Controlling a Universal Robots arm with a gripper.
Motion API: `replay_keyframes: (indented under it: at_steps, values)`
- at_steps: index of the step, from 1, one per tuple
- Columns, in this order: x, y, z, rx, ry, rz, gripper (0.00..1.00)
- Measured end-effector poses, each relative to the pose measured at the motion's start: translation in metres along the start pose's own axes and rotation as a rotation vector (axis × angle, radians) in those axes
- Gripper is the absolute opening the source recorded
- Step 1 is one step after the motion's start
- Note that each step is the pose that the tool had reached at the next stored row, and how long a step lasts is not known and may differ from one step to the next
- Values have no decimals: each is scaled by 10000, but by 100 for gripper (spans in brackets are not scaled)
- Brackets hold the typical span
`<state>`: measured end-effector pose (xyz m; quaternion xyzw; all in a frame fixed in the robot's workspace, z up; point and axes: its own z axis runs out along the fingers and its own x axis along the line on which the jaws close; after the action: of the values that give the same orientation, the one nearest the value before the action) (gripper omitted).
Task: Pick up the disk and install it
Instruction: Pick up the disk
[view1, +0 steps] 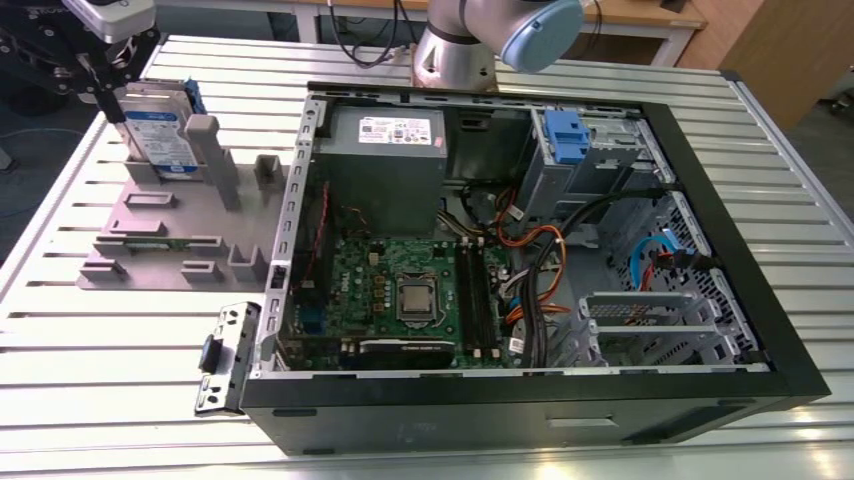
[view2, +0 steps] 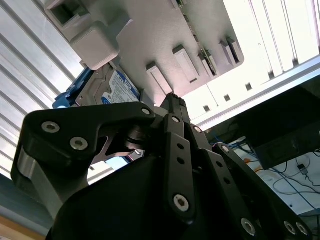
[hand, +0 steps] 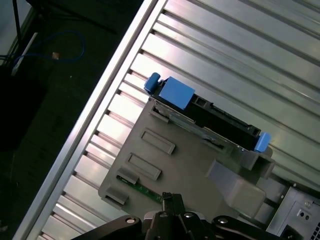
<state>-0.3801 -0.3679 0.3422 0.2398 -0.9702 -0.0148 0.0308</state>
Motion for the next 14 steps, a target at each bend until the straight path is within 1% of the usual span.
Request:
replay_keyframes:
  at_steps: [14]
  values:
    - [0, 0, 0, 4, 3, -77, 10]
